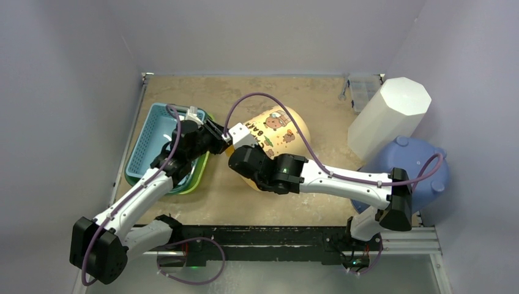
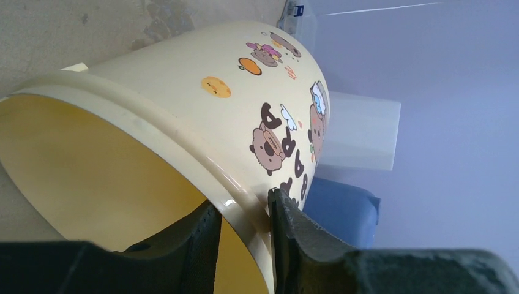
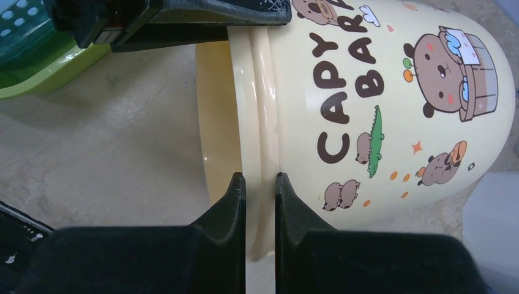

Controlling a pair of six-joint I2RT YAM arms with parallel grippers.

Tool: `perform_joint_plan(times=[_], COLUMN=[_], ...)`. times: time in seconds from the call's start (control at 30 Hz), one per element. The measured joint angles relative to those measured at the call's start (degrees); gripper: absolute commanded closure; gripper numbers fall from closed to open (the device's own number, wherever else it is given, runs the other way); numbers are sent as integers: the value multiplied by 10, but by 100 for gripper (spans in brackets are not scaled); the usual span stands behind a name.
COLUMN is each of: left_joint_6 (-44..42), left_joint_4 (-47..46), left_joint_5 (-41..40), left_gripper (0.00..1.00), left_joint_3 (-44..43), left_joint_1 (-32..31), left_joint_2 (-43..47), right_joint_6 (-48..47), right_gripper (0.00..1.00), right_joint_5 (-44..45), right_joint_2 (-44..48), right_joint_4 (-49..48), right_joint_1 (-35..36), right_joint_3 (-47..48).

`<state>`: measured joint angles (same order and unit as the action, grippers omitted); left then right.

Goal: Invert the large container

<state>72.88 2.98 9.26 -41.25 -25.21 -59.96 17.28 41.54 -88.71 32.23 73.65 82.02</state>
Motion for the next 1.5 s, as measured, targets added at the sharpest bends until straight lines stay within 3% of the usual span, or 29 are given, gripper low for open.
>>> perform_joint_plan(times=[0.3,0.4,0.6,0.73,0.93,1.33,1.5], left_joint_6=[-5,-10,-19,-27,-40,-51,-51], left_joint_4=[2,1,6,14,27,26,26], left_joint_5=[-6,-11,-16,-19,-21,-25,-25], left_gripper=[79,79,80,81,87,92,82], left_joint_3=[-1,-1,-1,-5,-11,-12,-12], left_joint_1=[0,0,0,0,0,0,0], left_joint_2=[8,9,12,12,10,12,13], right_joint_6=[21,28,60,101,174,275,284], right_gripper=[40,35,9,5,1,1,1], right_joint_5=[-99,-134,-196,-216,-291,-391,-398], right_joint_2=[47,85,148,141,132,185,226], right_joint_4=[-6,-18,-35,-17,-24,-26,-19], right_joint_1=[-6,-18,-205,-322,-385,-432,-432], right_joint_3=[0,0,-8,-36,-121,-192,-189])
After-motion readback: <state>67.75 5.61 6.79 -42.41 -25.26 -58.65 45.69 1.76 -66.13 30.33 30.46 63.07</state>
